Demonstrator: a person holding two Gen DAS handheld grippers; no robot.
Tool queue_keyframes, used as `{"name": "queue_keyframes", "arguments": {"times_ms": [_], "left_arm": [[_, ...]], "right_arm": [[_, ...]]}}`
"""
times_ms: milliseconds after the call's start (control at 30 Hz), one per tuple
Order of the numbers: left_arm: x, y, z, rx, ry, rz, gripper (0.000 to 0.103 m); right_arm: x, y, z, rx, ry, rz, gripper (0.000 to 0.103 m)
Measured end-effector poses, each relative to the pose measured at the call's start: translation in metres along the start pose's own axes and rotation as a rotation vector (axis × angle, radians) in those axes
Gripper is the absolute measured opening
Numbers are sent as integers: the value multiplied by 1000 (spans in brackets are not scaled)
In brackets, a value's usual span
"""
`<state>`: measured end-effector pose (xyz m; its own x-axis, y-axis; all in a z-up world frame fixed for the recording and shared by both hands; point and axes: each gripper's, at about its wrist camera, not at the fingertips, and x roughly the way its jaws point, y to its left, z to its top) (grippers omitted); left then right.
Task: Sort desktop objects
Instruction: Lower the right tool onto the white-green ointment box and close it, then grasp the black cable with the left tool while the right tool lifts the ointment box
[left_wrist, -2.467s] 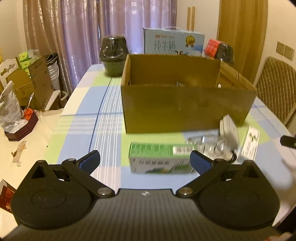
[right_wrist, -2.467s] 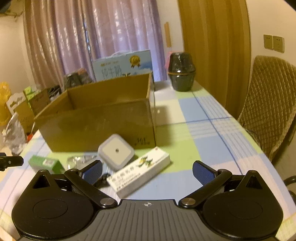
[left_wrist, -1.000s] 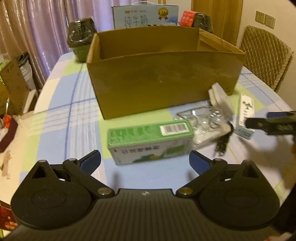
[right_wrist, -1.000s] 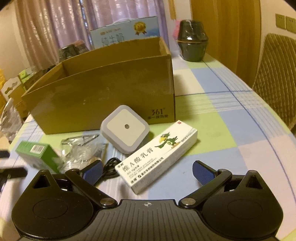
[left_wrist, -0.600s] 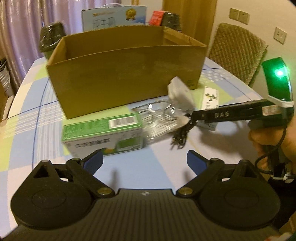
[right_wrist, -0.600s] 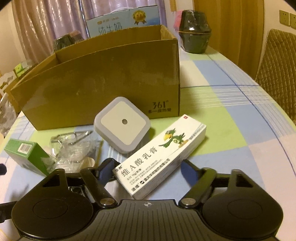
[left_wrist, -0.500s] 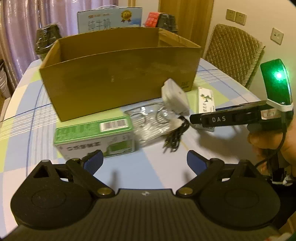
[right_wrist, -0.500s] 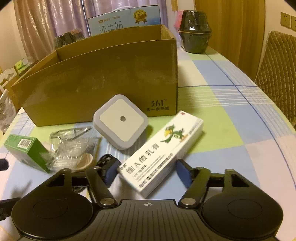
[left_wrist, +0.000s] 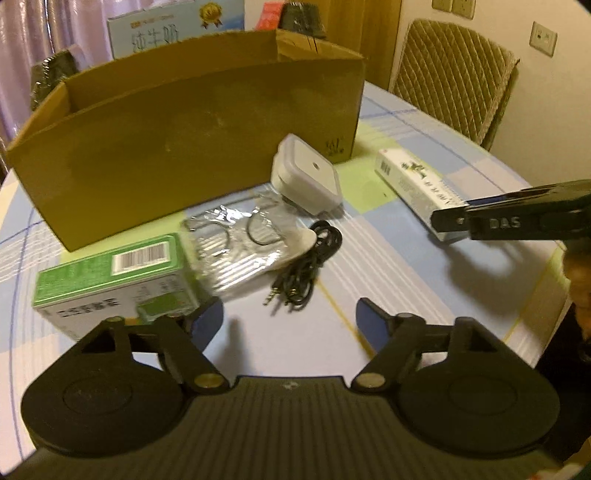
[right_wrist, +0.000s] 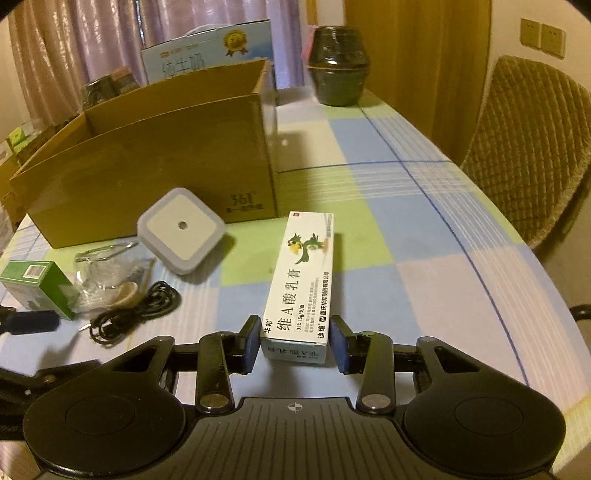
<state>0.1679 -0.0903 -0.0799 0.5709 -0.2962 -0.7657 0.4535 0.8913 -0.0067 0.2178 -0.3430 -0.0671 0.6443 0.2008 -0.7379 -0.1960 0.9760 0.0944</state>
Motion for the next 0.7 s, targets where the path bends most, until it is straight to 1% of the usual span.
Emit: {"name": "queue_keyframes", "arguments": {"times_ms": [133,200,233,267,300,333,367,433,500,533,567,700], "left_arm": [[14,-5,5,-3,17,-2,63],[19,-7,8,-8,25,0,55],[22,-9,9,-11,26,6,47],[24,-10,10,-14,28,11,42],[25,-11,9,-15,20,14,41],[25,-11,10,-15,17,15,34],[26,-13,11,-14,14,13,26],[24,-15,10,-11,15,14,15],[20,-17,9,-4,17,8,13],[18,-18,8,-3,16,7,13],[16,-18,7,-3,15,5,12],[0,-24,-2,5,21,-8,12]], "right_arm": [[0,-6,-1,3,-9,-9,37],[1,-9,-2,0,-8,-11,41],[2,-10,-2,3,-9,-10,48],[3,-12,-2,10,-11,-9,53],[5,-13,-2,14,-10,-9,53],[6,-15,-2,17,-9,-7,54],[7,-15,-1,18,-6,-7,54],[10,-15,-1,16,-2,-5,54],[12,-12,-1,7,3,1,53],[13,-11,-1,1,0,1,50],[13,-9,-2,-5,0,6,40],[8,-6,-4,-15,11,18,38]]}}
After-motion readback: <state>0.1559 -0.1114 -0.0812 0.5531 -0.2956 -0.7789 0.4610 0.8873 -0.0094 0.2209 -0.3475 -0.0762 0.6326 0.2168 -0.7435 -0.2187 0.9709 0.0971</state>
